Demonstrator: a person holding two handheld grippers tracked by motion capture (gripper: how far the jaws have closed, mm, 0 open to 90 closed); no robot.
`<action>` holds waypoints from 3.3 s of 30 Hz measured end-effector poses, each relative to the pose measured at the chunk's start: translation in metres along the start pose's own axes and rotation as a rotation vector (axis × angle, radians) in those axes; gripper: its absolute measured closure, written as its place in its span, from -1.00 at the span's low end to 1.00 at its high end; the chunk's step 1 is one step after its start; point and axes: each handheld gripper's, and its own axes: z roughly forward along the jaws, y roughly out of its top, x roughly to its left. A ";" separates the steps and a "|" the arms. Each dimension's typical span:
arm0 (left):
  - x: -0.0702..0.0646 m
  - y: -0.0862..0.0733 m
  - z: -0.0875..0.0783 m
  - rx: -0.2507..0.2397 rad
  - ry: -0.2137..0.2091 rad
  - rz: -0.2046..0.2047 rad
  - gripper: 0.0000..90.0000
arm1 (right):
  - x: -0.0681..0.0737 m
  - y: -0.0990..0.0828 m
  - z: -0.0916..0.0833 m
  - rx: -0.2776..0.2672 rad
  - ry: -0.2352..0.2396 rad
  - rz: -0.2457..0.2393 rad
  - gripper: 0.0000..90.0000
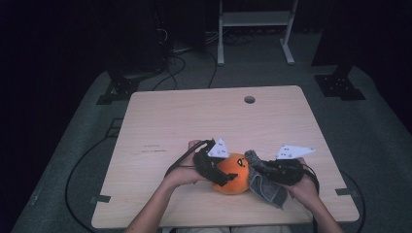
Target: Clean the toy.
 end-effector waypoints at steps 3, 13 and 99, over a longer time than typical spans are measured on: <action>0.000 -0.001 0.013 0.032 -0.022 -0.017 -0.62 | 0.000 -0.002 0.000 0.010 -0.003 -0.003 0.62; -0.012 0.008 0.017 0.086 0.043 0.003 0.05 | -0.006 -0.009 -0.007 0.017 -0.015 0.009 0.60; 0.040 -0.003 -0.023 -0.066 0.221 -0.119 -0.55 | -0.049 -0.032 -0.040 -0.043 -0.157 0.118 -0.16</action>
